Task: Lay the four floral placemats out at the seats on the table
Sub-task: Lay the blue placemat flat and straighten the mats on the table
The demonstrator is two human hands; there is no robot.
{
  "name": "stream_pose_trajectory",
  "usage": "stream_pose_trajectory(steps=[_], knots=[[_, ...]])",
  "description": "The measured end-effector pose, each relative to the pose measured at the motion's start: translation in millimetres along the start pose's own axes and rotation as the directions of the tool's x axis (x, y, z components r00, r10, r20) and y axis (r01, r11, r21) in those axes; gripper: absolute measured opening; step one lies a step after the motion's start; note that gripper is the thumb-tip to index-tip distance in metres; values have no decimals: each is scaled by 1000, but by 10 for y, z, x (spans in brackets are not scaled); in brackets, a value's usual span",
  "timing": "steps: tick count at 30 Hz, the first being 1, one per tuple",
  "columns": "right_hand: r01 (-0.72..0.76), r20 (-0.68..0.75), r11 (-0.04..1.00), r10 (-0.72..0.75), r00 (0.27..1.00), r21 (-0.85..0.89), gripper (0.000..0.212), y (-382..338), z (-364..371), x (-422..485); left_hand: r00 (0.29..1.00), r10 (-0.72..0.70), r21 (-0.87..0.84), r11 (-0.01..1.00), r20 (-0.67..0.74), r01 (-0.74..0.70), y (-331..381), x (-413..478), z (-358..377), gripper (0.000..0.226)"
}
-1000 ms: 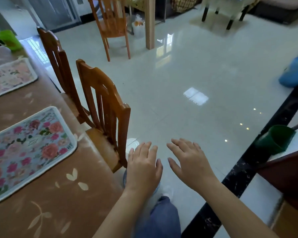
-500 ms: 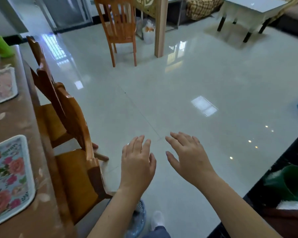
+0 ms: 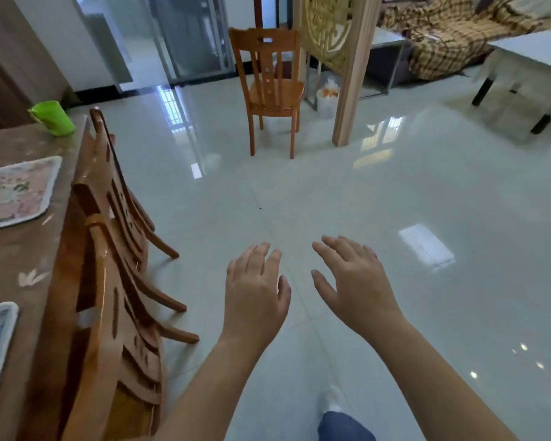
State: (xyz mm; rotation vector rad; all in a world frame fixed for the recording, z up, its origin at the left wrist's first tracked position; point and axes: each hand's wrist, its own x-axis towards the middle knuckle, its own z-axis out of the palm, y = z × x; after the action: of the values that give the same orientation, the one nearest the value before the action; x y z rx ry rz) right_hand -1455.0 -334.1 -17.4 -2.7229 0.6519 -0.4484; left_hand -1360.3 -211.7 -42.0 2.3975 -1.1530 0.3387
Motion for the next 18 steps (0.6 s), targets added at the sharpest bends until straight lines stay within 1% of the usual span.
stream_pose_trajectory(steps=[4, 8, 11, 14, 18], knots=[[128, 34, 992, -128, 991, 14, 39, 244, -120, 698, 990, -137, 26, 990, -44, 138, 62, 572, 94, 37], [261, 68, 964, -264, 962, 47, 39, 320, -85, 1348, 963, -253, 95, 960, -98, 262, -20, 991, 138, 37], [346, 116, 934, -354, 928, 89, 40, 252, 74, 1757, 938, -329, 147, 928, -107, 342, -178, 1186, 159, 37], [420, 163, 898, -438, 884, 133, 41, 104, 262, 2127, 908, -394, 183, 891, -144, 415, -416, 1362, 163, 36], [481, 184, 863, -503, 844, 153, 43, -133, 547, 2703, 860, -482, 204, 836, -169, 509, -869, 1661, 210, 37]])
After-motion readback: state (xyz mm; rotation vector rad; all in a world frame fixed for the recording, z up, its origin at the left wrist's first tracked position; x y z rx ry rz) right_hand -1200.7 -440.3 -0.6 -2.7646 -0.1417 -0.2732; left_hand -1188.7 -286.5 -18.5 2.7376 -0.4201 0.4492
